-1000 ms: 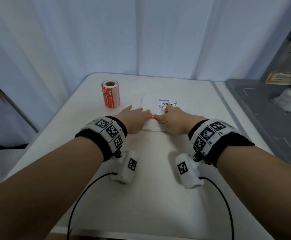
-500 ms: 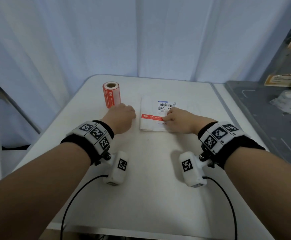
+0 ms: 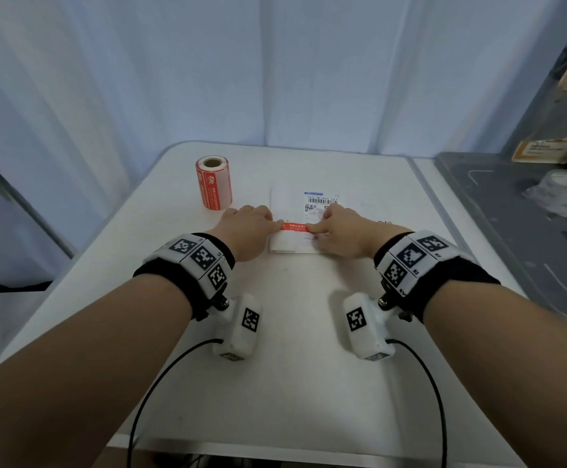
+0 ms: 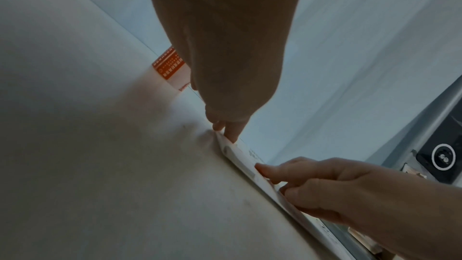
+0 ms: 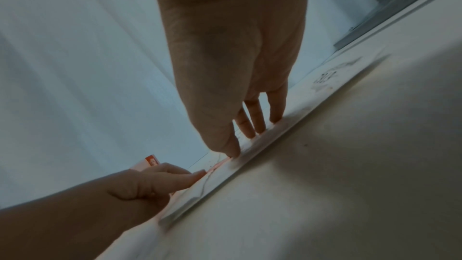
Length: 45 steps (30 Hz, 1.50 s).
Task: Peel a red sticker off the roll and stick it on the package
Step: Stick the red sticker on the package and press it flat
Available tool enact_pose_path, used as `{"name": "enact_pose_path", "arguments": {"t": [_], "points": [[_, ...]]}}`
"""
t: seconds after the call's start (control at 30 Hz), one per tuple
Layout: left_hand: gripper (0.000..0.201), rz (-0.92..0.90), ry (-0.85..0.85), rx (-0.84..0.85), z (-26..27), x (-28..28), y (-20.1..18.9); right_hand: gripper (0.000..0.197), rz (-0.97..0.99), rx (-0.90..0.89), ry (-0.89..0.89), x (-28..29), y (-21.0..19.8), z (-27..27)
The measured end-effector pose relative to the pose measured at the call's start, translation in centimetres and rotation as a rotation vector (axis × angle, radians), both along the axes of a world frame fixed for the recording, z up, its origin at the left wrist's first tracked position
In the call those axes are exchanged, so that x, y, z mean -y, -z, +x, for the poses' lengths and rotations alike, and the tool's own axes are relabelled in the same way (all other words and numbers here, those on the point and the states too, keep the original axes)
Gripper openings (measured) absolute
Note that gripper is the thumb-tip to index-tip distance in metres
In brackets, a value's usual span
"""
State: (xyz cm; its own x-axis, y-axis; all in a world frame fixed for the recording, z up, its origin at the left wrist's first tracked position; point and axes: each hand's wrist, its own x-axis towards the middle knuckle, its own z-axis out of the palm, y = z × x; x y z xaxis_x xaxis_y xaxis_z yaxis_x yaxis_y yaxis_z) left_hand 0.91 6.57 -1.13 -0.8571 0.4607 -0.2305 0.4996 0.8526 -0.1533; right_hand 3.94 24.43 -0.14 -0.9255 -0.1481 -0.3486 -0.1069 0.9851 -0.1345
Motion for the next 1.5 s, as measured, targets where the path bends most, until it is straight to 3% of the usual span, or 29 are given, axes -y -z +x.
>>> {"name": "enact_pose_path", "arguments": {"t": [0.27,0.37,0.6,0.83,1.0,1.2,1.3,1.43,1.5], "points": [[0.062,-0.033,0.027,-0.010,-0.3,0.3,-0.3,0.038,-0.181,0.021,0.032,-1.5,-0.3,1.3],[0.064,-0.005,0.023,-0.056,0.0,0.0,-0.7,0.046,-0.190,0.022,0.066,-1.3,-0.4,1.2],[0.064,-0.105,0.065,-0.101,0.3,-1.6,-0.4,0.050,0.022,0.041,0.063,0.5,0.0,0.1],[0.079,-0.076,0.068,0.037,-0.4,-0.7,-1.0,0.053,0.010,0.029,0.069,0.3,0.2,0.3],[0.066,-0.093,0.025,0.005,0.3,-0.8,-0.4,0.053,0.003,0.025,0.041,0.5,0.2,0.6],[0.071,-0.095,0.042,0.005,0.1,0.5,-0.5,0.046,-0.018,0.068,0.015,-0.3,-0.8,1.2],[0.063,-0.029,0.013,0.023,-0.2,0.9,0.2,0.048,-0.036,0.044,0.002,-0.3,-0.8,1.8],[0.036,0.119,-0.089,0.092,-0.2,0.7,-0.2,0.045,-0.043,0.034,0.016,-0.5,-0.5,1.6],[0.044,0.155,-0.112,0.101,-0.1,0.8,-0.5,0.047,-0.043,0.035,0.029,-0.9,-0.5,1.5]]}}
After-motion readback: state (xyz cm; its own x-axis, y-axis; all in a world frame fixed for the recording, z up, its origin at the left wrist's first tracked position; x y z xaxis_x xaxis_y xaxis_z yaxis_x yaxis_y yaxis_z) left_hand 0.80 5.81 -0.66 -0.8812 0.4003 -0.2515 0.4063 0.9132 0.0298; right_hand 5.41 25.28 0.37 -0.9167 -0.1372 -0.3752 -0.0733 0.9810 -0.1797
